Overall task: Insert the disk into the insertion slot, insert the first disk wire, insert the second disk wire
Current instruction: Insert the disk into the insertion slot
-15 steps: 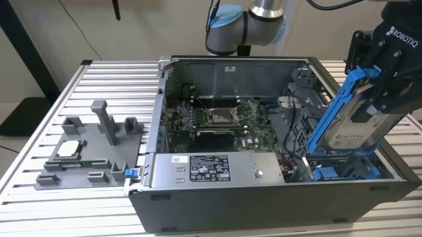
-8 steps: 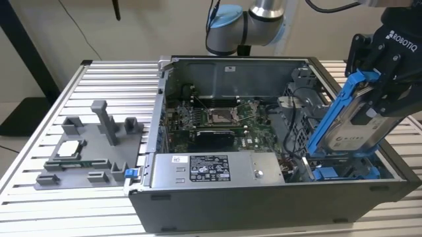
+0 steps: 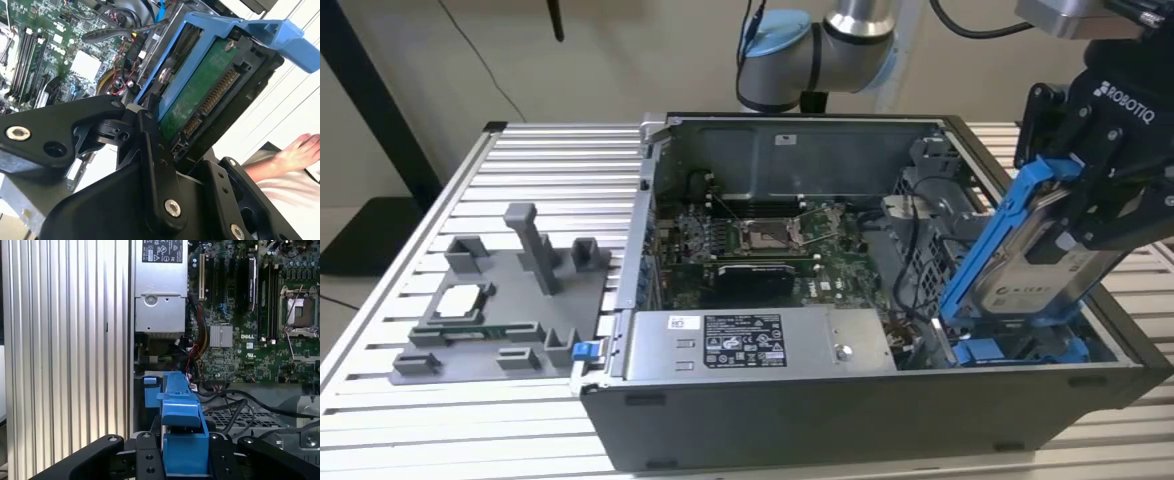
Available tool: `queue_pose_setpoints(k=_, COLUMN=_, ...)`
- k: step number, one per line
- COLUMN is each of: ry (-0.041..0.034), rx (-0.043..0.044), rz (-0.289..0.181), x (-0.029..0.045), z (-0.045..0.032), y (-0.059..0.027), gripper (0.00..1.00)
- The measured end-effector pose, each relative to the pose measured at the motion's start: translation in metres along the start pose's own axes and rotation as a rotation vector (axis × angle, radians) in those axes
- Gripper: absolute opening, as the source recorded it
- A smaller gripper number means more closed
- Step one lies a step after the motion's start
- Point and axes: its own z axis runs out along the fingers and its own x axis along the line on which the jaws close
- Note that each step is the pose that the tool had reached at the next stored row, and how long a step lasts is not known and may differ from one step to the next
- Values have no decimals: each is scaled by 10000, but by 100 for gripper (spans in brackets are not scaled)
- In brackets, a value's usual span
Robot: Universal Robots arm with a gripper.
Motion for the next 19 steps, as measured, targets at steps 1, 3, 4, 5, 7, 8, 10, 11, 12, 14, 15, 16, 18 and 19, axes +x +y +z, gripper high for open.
queue_pose_setpoints(k=1, ry=1, rx=0, rz=1, x=2, z=11, y=-1, gripper=0)
queue_pose_setpoints(k=3, ry=0, rx=0, rz=-1, x=13, z=29, y=-9, gripper=0)
queue_pose_setpoints(k=4, ry=1, rx=0, rz=-1, x=18, z=38, y=-14, gripper=0)
queue_pose_setpoints(k=5, ry=-2, rx=0, rz=1, x=22, z=49, y=-17, gripper=0)
queue_pose_setpoints(k=7, ry=0, rx=0, rz=2, x=30, z=69, y=-23, gripper=0)
queue_pose_setpoints(k=8, ry=1, rx=0, rz=0, x=35, z=78, y=-31, gripper=0)
queue_pose_setpoints(k=10, ry=-1, rx=0, rz=1, x=36, z=99, y=-54, gripper=0)
queue_pose_setpoints(k=11, ry=-1, rx=0, rz=1, x=36, z=108, y=-65, gripper=0)
queue_pose_setpoints(k=12, ry=-1, rx=0, rz=0, x=36, z=119, y=-72, gripper=0)
queue_pose_setpoints(k=14, ry=-3, rx=0, rz=1, x=35, z=132, y=-80, gripper=0)
queue_pose_setpoints(k=15, ry=-9, rx=0, rz=2, x=35, z=138, y=-81, gripper=0)
queue_pose_setpoints(k=16, ry=-17, rx=0, rz=2, x=35, z=144, y=-83, gripper=0)
queue_pose_setpoints(k=18, ry=-28, rx=0, rz=0, x=35, z=154, y=-87, gripper=0)
queue_pose_setpoints(k=19, ry=-34, rx=0, rz=0, x=35, z=160, y=-89, gripper=0)
